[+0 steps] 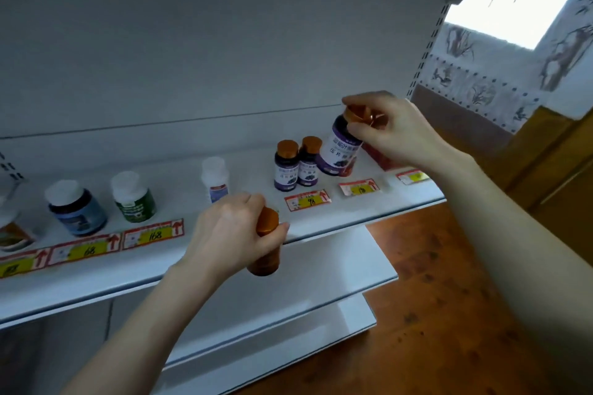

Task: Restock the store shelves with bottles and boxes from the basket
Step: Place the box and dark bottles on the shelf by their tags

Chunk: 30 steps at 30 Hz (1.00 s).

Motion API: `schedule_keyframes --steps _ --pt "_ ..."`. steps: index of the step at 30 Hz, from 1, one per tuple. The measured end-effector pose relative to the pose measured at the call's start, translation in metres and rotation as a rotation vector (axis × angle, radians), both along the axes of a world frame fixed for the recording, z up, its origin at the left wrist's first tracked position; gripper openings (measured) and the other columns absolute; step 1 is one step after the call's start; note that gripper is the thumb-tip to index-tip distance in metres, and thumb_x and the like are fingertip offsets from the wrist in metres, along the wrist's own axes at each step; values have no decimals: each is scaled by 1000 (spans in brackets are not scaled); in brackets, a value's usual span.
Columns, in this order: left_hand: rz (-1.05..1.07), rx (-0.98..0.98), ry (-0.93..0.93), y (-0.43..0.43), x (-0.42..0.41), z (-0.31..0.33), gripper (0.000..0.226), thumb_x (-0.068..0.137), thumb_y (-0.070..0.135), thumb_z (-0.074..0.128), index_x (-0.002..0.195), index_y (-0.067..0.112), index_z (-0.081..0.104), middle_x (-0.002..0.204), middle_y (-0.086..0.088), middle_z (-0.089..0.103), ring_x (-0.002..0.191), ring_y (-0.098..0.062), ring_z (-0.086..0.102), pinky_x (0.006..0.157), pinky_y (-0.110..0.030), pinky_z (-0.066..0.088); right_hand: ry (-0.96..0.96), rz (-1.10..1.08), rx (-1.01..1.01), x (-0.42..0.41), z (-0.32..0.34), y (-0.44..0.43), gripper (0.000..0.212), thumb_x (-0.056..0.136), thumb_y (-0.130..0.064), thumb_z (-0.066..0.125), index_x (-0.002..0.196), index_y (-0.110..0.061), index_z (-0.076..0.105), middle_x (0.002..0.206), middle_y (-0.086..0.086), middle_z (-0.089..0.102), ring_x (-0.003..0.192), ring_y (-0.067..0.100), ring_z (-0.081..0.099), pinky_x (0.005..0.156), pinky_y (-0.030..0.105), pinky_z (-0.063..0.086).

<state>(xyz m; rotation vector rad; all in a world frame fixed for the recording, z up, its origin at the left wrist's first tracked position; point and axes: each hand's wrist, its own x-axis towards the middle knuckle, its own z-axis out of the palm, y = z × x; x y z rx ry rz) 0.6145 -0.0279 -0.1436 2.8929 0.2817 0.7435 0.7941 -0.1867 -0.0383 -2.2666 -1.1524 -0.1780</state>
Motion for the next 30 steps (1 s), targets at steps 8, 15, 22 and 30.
schedule_keyframes --steps 8,15,22,30 --pt "193 30 5 -5 7 8 47 76 59 42 62 15 55 57 2 51 46 -13 40 39 -15 19 -24 271 37 68 17 57 39 86 -8 58 125 -14 55 123 5 54 111 17 52 94 27 42" --pt "382 23 -48 -22 17 9 49 75 57 45 61 11 57 53 -2 49 43 -21 46 40 -22 29 -81 458 -93 106 16 110 41 88 -8 56 128 -13 52 129 11 52 119 22 47 88 14 31" --pt "502 7 -51 -30 13 8 45 74 55 46 63 12 57 54 0 51 44 -18 47 39 -22 32 52 522 -321 116 -19 154 40 87 -8 56 127 -14 53 132 10 50 121 21 46 87 13 30" --pt "568 -13 -16 -30 7 -2 46 74 57 45 63 14 55 56 1 50 47 -16 43 40 -23 33 129 515 -486 109 -59 163 40 85 -6 56 125 -11 55 133 10 51 121 23 47 90 21 35"
